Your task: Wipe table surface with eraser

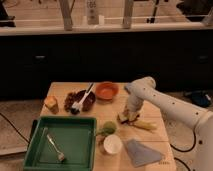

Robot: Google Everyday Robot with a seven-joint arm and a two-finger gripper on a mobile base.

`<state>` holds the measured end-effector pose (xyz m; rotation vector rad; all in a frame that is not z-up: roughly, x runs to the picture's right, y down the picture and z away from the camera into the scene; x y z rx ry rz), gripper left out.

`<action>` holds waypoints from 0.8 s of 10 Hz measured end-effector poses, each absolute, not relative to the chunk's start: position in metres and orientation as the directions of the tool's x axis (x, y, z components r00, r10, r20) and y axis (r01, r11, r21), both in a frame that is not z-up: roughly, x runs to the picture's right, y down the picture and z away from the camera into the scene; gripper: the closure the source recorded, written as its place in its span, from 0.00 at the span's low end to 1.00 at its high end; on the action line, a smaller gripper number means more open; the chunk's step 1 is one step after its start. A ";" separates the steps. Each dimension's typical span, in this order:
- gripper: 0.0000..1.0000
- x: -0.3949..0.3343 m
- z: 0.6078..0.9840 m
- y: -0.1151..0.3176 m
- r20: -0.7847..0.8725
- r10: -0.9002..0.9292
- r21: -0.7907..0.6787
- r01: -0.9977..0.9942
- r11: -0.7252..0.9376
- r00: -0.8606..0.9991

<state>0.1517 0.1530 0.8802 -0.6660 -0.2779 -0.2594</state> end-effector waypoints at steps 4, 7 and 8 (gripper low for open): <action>1.00 0.124 0.903 0.126 0.335 -0.165 -0.556 0.336 0.760 0.928; 1.00 0.082 0.893 0.134 0.402 -0.233 -0.518 0.430 0.739 0.885; 1.00 0.076 0.887 0.141 0.418 -0.253 -0.509 0.456 0.730 0.872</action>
